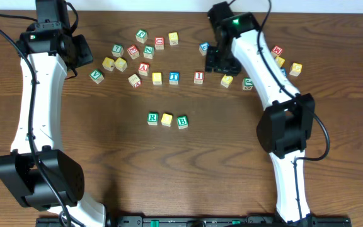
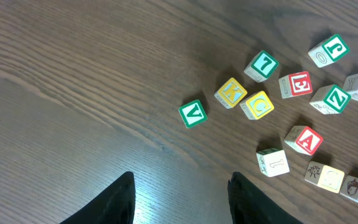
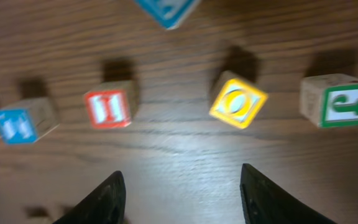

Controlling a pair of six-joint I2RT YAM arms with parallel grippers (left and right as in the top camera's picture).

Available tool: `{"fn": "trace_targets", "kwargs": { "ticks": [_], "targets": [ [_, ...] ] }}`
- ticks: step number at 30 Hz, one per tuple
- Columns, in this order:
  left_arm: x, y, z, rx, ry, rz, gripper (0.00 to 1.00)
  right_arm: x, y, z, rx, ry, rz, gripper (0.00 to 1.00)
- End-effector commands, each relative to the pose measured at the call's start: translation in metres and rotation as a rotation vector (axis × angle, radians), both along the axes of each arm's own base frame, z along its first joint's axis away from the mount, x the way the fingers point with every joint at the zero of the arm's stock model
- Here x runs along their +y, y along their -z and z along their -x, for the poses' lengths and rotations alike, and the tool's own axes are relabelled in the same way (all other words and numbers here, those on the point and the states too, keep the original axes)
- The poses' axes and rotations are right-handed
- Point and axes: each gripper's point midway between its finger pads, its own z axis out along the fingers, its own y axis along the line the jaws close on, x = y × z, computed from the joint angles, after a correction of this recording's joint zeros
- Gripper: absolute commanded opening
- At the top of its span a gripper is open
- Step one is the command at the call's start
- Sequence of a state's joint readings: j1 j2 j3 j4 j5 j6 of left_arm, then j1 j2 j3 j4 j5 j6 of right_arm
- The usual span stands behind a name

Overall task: Spell out ROBOT
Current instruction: 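Move the right gripper to a second yellow O block and grasp it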

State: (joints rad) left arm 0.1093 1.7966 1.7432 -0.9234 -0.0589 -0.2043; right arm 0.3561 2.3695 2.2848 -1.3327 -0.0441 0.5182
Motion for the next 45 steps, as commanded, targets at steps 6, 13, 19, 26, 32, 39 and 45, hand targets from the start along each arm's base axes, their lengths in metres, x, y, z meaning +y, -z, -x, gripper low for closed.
{"fn": "trace_targets", "kwargs": {
  "ticks": [6, 13, 19, 26, 32, 39, 45],
  "targets": [
    [0.002, -0.002, 0.003, 0.002, 0.008, -0.016, 0.48, -0.015, 0.032, -0.003, 0.02, 0.081, 0.015, 0.57],
    [0.002, -0.002, 0.003, 0.002, 0.008, -0.016, 0.48, -0.016, 0.049, -0.006, 0.006, 0.087, 0.02, 0.58],
    [0.002, -0.002, 0.003, 0.002, 0.008, -0.016, 0.48, -0.025, 0.049, -0.009, -0.008, 0.11, 0.066, 0.58],
    [0.002, -0.002, 0.003, 0.001, 0.008, -0.016, 0.48, -0.034, 0.052, -0.008, -0.006, 0.138, 0.089, 0.59],
    [0.002, -0.002, 0.003, 0.002, 0.008, -0.016, 0.48, -0.036, 0.064, -0.006, 0.0, 0.146, 0.101, 0.6],
    [0.002, -0.002, 0.003, 0.002, 0.008, -0.016, 0.48, -0.036, 0.076, -0.007, -0.012, 0.148, 0.096, 0.54],
    [0.002, -0.002, 0.003, 0.002, 0.008, -0.016, 0.48, -0.037, 0.075, -0.011, -0.026, 0.15, 0.103, 0.44]
  ]
}}
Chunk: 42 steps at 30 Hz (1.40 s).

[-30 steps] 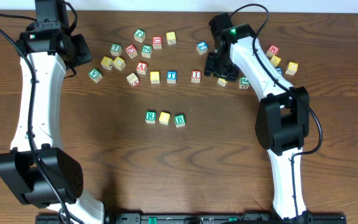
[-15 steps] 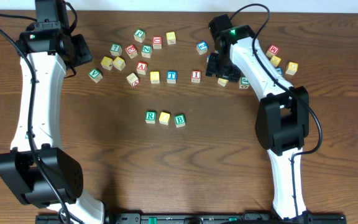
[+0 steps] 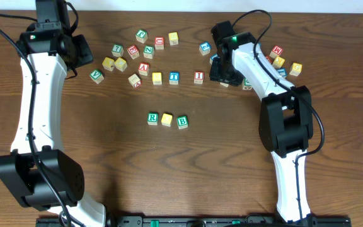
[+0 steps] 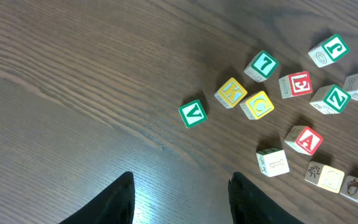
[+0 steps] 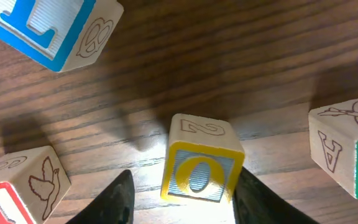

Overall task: Spell out ROBOT
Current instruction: 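Move the right gripper to a second yellow O block and grasp it, then carry the O block and lower it right of the B block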

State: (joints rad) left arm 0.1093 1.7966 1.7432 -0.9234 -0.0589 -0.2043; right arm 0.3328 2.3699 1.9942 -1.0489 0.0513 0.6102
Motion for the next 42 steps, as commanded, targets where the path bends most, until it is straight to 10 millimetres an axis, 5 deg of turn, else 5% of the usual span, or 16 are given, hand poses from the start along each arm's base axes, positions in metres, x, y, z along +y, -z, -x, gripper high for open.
{"fn": "trace_targets", "kwargs": {
  "ticks": [1, 23, 34, 42],
  "targets": [
    [0.002, -0.002, 0.003, 0.001, 0.008, -0.016, 0.48, -0.011, 0.001, -0.003, -0.007, 0.019, 0.03, 0.42],
    [0.002, -0.002, 0.003, 0.002, 0.008, -0.016, 0.48, -0.019, 0.0, -0.008, -0.033, -0.005, 0.075, 0.36],
    [0.002, -0.002, 0.003, 0.002, 0.008, -0.016, 0.48, -0.017, 0.0, -0.009, -0.037, -0.02, 0.075, 0.22],
    [0.002, -0.002, 0.003, 0.002, 0.008, -0.016, 0.48, 0.002, 0.001, 0.001, 0.009, -0.178, -0.007, 0.15]
  ]
}}
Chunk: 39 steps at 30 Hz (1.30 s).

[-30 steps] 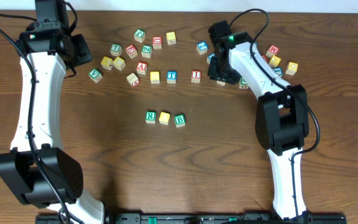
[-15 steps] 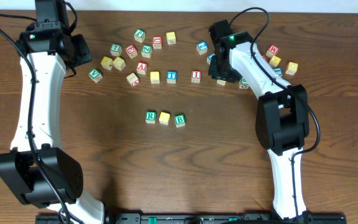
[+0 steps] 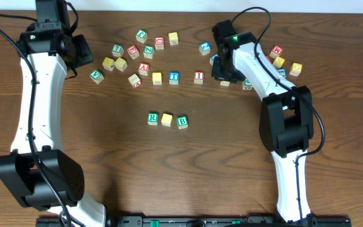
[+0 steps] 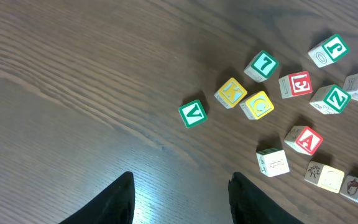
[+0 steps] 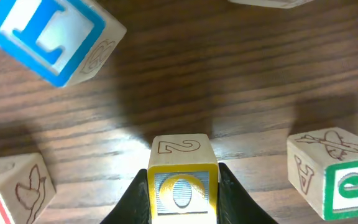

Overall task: Spell out ROBOT
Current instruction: 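Carry the O block and lower it right of the B block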

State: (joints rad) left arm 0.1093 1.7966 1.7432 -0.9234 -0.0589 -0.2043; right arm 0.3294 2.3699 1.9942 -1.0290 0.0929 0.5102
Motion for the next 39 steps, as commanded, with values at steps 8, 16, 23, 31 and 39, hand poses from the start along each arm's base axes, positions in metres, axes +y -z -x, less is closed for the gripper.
{"fn": "trace_targets", "kwargs": {
  "ticks": [8, 16, 23, 31, 39],
  "targets": [
    [0.002, -0.002, 0.003, 0.002, 0.008, -0.016, 0.48, 0.026, 0.005, 0.053, 0.217, -0.21, -0.112, 0.15],
    [0.002, -0.002, 0.003, 0.002, 0.008, -0.016, 0.48, 0.051, 0.001, 0.102, 0.366, -0.305, -0.106, 0.16],
    [0.002, -0.002, 0.003, 0.002, 0.008, -0.016, 0.48, 0.076, -0.001, 0.132, 0.425, -0.382, -0.072, 0.19],
    [0.002, -0.002, 0.003, 0.002, 0.008, -0.016, 0.48, 0.098, -0.001, 0.147, 0.428, -0.424, -0.057, 0.23],
    [0.002, -0.002, 0.003, 0.003, 0.008, -0.016, 0.48, 0.104, -0.001, 0.154, 0.435, -0.427, -0.05, 0.29]
  ]
}}
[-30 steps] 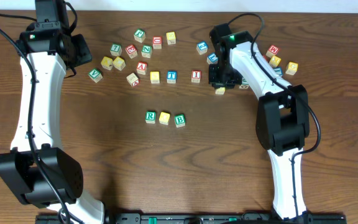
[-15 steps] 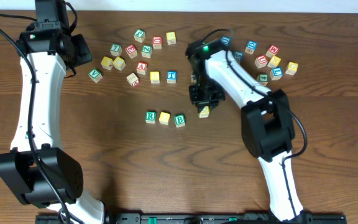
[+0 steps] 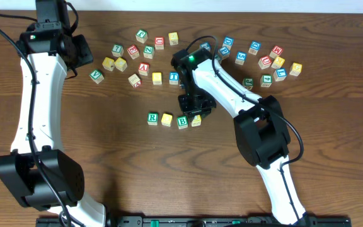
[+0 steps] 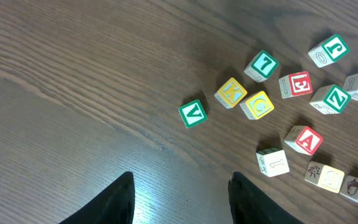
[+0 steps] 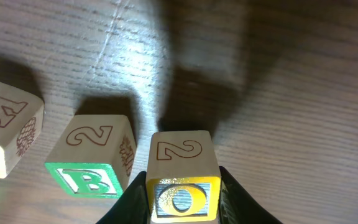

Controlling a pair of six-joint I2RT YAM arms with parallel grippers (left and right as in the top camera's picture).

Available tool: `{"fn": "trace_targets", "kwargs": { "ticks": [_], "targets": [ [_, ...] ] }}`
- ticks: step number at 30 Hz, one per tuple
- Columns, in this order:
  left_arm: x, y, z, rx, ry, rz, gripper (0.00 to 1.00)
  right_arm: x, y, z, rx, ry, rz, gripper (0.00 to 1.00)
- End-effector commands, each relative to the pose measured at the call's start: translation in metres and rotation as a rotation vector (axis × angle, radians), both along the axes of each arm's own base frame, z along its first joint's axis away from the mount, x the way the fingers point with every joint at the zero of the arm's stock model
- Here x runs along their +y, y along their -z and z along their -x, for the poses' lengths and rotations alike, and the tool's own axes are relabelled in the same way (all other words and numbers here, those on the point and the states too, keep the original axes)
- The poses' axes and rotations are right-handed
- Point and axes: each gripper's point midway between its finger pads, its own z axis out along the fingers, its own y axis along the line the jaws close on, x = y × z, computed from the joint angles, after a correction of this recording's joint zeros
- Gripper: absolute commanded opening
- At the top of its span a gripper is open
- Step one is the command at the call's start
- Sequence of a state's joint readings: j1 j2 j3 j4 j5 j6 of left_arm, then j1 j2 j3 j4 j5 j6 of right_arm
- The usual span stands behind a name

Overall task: Spell out ROBOT
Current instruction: 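Carry the O block and lower it right of the B block, then adjust the held O block's position beside the B block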

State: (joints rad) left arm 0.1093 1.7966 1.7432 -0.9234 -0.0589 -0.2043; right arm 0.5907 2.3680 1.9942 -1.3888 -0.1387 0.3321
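A row of blocks lies mid-table: green R (image 3: 152,118), a yellow block (image 3: 166,118), then green B (image 3: 182,122). My right gripper (image 3: 195,113) is shut on a yellow O block (image 5: 182,180), held just right of the green B (image 5: 92,165) and about level with it. Whether the O rests on the wood cannot be told. A blue T block (image 3: 174,77) sits in the scattered group behind. My left gripper (image 4: 179,199) hangs open over bare wood at the far left, nothing between its fingers.
Loose letter blocks are scattered along the back of the table (image 3: 106,145), among them a green V (image 4: 192,113), yellow K (image 4: 230,93) and yellow C (image 4: 257,104). More blocks cluster at the back right (image 3: 266,62). My right arm crosses above the middle group.
My right gripper, shut on the yellow O block among the back-right blocks, is now at the right end of the R, yellow, B row with the block still in it. The left arm is unchanged.
My right gripper was open above the back-right blocks with the yellow O ahead of it. Then it stood low with open fingers around the O, then shut on it. Now the O is held beside the green B. The left gripper stayed open and still throughout.
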Motion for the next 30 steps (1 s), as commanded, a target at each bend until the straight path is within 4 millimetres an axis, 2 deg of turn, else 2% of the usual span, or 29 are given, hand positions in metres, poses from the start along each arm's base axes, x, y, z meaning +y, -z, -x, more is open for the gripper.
{"fn": "trace_targets", "kwargs": {
  "ticks": [1, 6, 9, 14, 18, 30],
  "targets": [
    [0.002, -0.002, 0.003, 0.002, 0.008, -0.016, 0.48, 0.001, 0.001, 0.005, 0.015, 0.005, 0.01, 0.31],
    [0.002, -0.002, 0.003, 0.002, 0.008, -0.016, 0.48, -0.001, 0.001, 0.008, 0.024, 0.006, 0.016, 0.37],
    [0.002, -0.002, 0.003, 0.002, 0.008, -0.016, 0.48, -0.001, 0.001, 0.007, 0.023, 0.006, 0.015, 0.37],
    [0.002, -0.002, 0.003, 0.002, 0.008, -0.016, 0.48, 0.0, -0.002, 0.003, 0.012, 0.011, 0.007, 0.3],
    [0.002, -0.002, 0.003, 0.003, 0.008, -0.016, 0.48, -0.002, -0.008, -0.006, -0.009, 0.024, -0.007, 0.32],
    [0.002, -0.002, 0.003, 0.003, 0.008, -0.016, 0.48, -0.004, -0.007, -0.012, -0.037, -0.059, -0.01, 0.36]
  ]
}}
